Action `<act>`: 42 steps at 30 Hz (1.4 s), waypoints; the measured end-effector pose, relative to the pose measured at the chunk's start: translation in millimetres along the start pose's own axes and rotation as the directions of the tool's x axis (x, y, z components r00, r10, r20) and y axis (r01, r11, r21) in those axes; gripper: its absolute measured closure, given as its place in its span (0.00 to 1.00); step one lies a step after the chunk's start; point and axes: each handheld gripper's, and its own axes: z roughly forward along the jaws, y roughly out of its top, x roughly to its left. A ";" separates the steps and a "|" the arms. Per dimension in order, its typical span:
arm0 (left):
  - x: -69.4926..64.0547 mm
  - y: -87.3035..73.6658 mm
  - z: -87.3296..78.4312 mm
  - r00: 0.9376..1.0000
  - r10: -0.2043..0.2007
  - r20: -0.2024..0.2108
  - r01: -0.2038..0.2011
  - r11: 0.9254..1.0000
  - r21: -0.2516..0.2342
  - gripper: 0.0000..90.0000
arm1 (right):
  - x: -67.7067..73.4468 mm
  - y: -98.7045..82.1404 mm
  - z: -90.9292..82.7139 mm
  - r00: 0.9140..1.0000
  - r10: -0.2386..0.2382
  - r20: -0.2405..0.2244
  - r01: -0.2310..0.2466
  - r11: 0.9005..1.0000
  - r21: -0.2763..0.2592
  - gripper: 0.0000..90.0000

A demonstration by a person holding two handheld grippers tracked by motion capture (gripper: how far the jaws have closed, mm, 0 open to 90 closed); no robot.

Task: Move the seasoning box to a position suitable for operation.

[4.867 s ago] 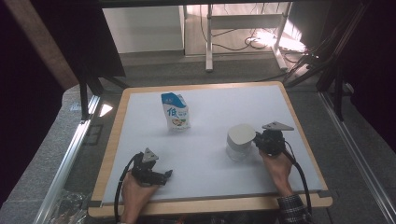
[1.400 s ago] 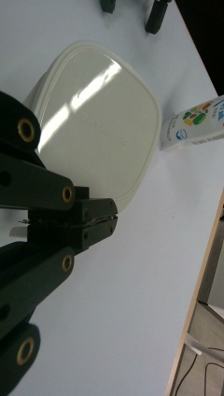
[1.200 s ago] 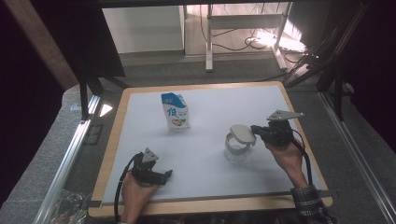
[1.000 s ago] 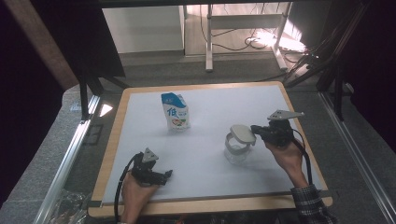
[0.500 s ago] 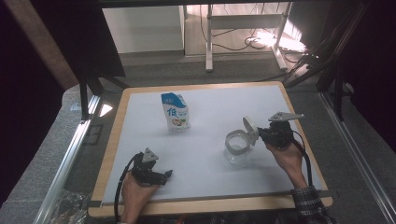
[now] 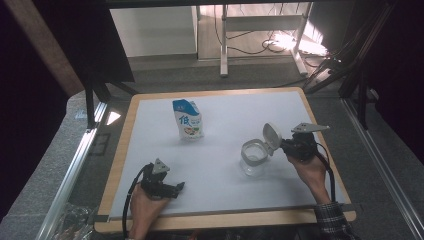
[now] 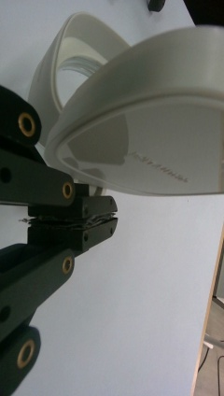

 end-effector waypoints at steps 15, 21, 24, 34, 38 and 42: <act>0.1 0.2 -0.4 1.000 -0.004 0.003 0.004 1.000 -0.002 0.03 | 2.7 -15.4 -7.6 0.998 -0.020 0.056 0.019 1.000 0.007 0.79; -0.3 -0.3 -1.8 1.000 0.016 0.013 -0.016 1.000 -0.006 0.07 | 4.9 -22.6 -9.3 0.997 -0.018 0.069 0.017 1.000 0.012 0.75; -0.5 -0.4 -2.2 1.000 0.023 0.017 -0.022 1.000 -0.011 0.09 | 5.0 -27.3 -9.0 0.997 -0.015 0.070 0.013 1.000 0.018 0.73; 4.2 0.6 -6.2 1.000 0.015 -0.009 -0.016 1.000 -0.020 0.09 | 7.7 -36.4 -10.9 0.998 -0.017 0.064 0.015 1.000 0.023 0.66; 7.9 1.3 -9.4 1.000 -0.002 0.008 0.002 0.999 -0.039 0.10 | 8.6 -39.2 -9.5 0.998 -0.018 0.062 0.017 0.999 0.031 0.64; 14.0 3.1 -11.0 1.000 -0.017 0.007 0.017 0.999 -0.042 0.10 | 9.1 -43.8 -7.0 0.998 -0.016 0.061 0.013 0.999 0.041 0.62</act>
